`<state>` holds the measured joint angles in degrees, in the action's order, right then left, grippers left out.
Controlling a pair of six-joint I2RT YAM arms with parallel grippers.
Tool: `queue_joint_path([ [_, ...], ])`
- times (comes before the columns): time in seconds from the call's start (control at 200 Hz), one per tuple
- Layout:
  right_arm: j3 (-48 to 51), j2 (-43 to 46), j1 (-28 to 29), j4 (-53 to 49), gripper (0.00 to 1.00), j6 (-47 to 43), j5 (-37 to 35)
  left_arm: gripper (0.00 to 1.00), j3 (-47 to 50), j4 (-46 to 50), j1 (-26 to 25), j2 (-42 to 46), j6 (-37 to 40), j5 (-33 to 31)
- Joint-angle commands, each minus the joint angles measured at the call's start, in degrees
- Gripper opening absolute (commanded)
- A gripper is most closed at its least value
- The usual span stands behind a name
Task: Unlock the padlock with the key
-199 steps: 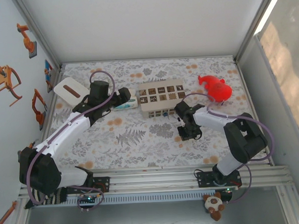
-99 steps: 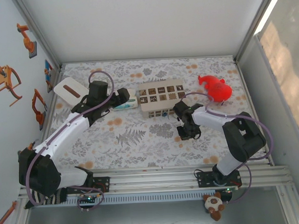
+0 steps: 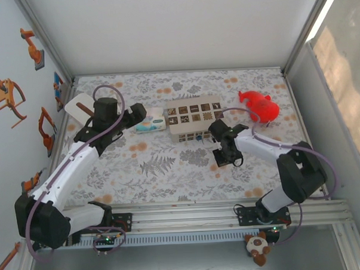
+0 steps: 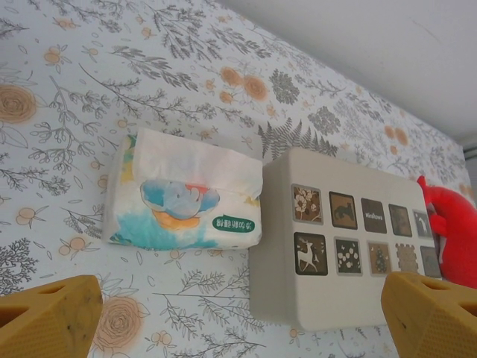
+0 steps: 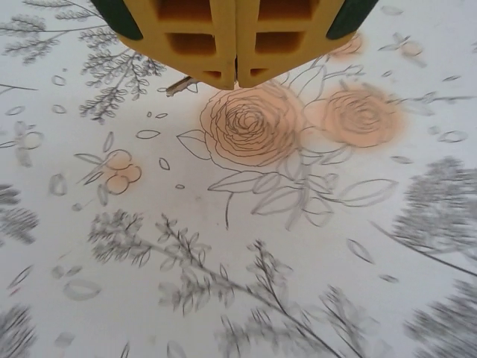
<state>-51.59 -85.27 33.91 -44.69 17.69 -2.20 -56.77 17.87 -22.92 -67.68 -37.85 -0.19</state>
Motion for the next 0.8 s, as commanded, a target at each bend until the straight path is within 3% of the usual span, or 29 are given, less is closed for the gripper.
queue_joint_path([
  [0.0,-3.7,6.6,0.5,-0.2,0.00,-5.0,-0.4,0.96,1.0,0.3,2.2,2.3,-2.0,5.9],
  [0.245,-8.2,16.6,2.3,4.8,0.00,-17.1,2.0,0.96,0.7,-2.8,6.0,1.4,-8.4,24.8],
  [0.386,-10.7,20.8,7.0,8.9,0.00,-26.3,0.2,1.00,-1.2,-4.6,5.9,-0.3,-9.4,34.0],
  [0.616,-12.6,23.0,18.0,13.9,0.00,-47.1,-3.8,0.95,-3.9,-6.0,4.3,-2.0,-10.0,39.8],
  [0.796,-13.6,22.4,19.0,15.8,0.00,-53.8,1.3,0.93,-5.2,-6.6,2.1,-4.6,-13.1,42.5],
])
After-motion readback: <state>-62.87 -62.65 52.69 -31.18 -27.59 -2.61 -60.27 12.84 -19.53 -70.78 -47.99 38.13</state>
